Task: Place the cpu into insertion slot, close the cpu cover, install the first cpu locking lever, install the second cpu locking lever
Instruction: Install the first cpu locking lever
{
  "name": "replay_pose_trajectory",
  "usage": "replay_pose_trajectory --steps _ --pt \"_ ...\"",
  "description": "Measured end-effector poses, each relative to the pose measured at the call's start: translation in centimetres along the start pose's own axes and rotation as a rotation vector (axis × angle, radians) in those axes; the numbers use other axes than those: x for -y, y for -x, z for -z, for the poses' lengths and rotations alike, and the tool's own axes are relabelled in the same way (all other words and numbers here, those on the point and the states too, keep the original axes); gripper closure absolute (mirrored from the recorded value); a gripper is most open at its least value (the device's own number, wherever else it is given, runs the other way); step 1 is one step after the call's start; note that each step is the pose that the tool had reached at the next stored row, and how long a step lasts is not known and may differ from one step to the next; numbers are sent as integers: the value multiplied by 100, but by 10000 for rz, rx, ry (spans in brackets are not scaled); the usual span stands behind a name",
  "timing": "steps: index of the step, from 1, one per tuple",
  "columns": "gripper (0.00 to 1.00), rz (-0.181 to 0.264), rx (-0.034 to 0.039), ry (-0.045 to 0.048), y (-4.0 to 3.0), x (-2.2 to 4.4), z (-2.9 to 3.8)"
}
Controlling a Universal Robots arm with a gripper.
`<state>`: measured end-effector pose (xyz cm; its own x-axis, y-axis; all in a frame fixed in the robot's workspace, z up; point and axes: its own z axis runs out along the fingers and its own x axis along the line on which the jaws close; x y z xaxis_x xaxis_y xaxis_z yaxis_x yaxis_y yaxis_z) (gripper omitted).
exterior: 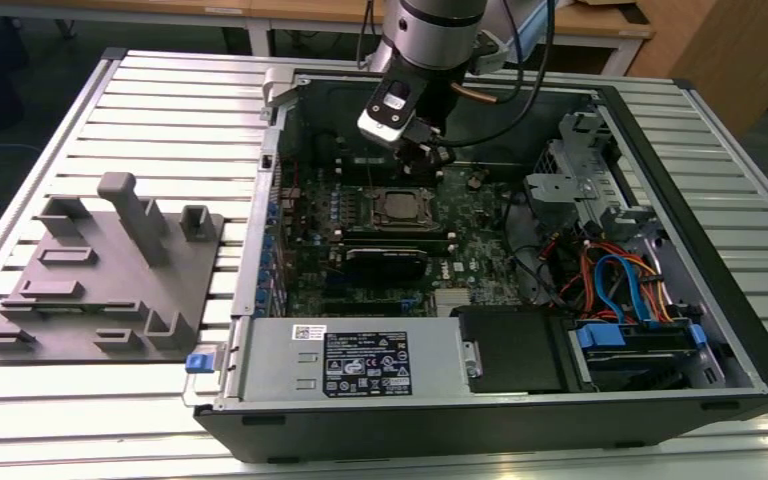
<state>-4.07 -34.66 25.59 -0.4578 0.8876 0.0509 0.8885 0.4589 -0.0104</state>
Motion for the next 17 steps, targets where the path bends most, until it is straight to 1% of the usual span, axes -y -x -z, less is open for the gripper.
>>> replay_pose_trajectory --steps 6,10,13,17 --pt "90 957 10 -48 0 0 0" --pt "90 1486 16 -76 0 0 0" --pt "90 1801 20 -94 1 1 1" --pt "90 2071 21 -106 4 2 0"
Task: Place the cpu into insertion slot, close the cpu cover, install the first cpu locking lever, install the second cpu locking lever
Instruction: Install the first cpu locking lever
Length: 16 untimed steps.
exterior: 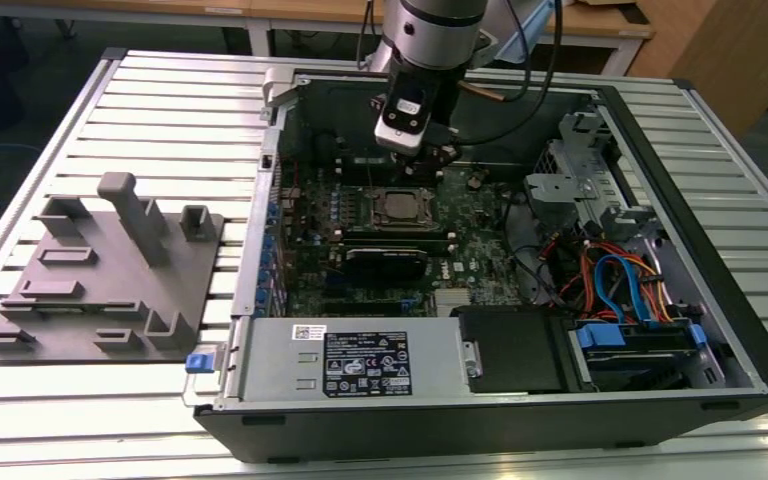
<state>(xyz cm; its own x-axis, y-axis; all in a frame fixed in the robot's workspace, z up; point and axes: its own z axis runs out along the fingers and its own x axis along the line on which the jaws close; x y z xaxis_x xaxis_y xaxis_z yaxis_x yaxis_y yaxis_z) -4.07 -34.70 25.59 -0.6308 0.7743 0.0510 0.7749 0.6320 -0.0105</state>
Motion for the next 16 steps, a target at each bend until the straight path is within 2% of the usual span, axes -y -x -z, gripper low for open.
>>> replay_pose_trajectory --steps 9,16 --pt "90 338 4 -17 3 2 0" --pt "90 378 4 -19 3 2 0"
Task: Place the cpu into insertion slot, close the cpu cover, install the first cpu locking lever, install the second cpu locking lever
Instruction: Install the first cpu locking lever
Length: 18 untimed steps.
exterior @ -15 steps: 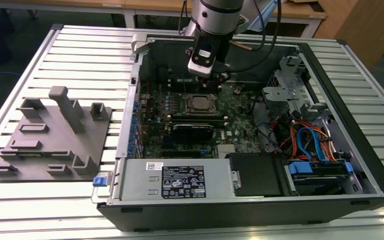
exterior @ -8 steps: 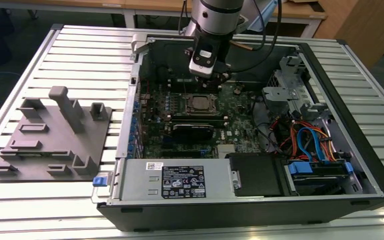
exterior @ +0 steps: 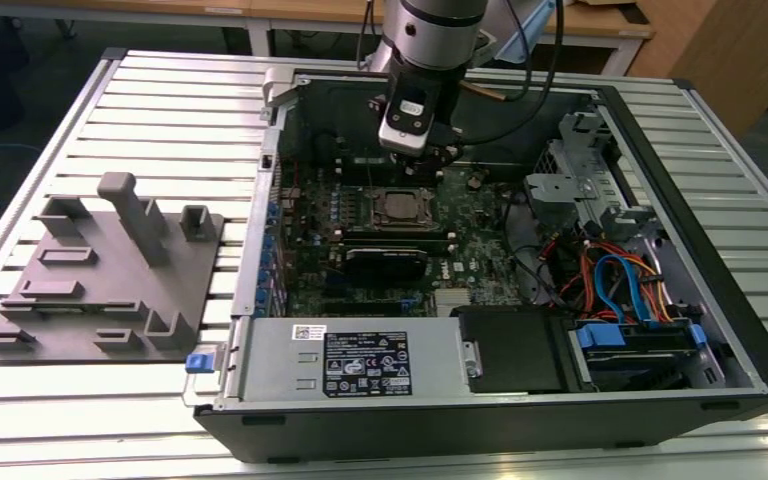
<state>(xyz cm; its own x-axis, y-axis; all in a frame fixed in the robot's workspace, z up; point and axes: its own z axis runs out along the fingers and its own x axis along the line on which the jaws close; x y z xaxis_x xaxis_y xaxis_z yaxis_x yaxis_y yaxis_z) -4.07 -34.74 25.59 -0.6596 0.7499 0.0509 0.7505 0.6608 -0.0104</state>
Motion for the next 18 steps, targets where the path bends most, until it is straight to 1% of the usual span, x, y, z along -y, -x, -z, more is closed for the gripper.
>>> replay_pose_trajectory --steps 7,11,13,18 --pt "90 6 0 0 0 0 0" --pt "90 128 0 -5 2 1 -1" --pt "90 296 3 -16 3 3 0" --pt "90 1061 11 -55 3 3 -1"
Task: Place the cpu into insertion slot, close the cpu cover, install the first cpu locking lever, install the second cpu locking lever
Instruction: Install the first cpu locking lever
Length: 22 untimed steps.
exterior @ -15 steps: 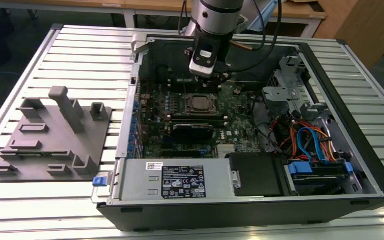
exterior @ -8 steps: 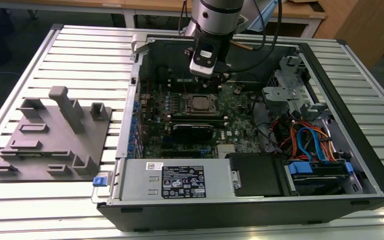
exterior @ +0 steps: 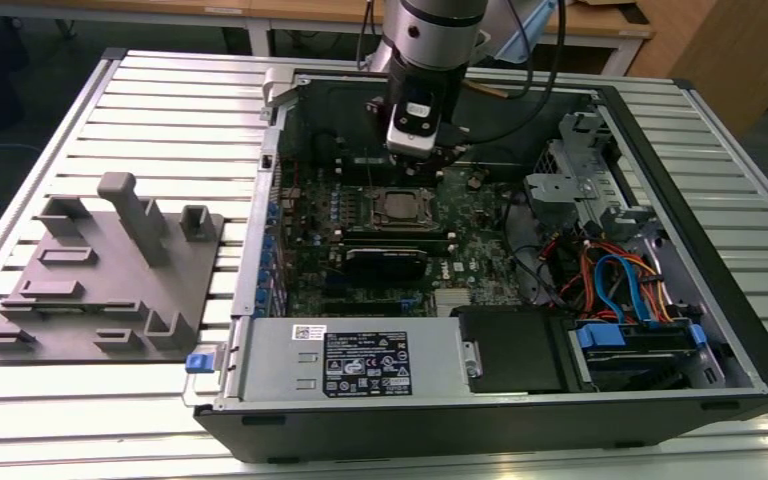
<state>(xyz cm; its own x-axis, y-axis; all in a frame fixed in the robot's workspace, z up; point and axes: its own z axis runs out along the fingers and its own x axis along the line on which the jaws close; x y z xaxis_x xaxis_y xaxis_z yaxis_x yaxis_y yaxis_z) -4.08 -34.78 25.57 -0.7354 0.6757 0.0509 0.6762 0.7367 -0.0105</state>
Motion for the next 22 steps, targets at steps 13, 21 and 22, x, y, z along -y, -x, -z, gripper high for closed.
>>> replay_pose_trajectory --steps 13,21,22 --pt "90 268 3 -14 0 1 0" --pt "90 669 7 -32 0 1 -1" --pt "90 813 8 -39 0 1 -1"
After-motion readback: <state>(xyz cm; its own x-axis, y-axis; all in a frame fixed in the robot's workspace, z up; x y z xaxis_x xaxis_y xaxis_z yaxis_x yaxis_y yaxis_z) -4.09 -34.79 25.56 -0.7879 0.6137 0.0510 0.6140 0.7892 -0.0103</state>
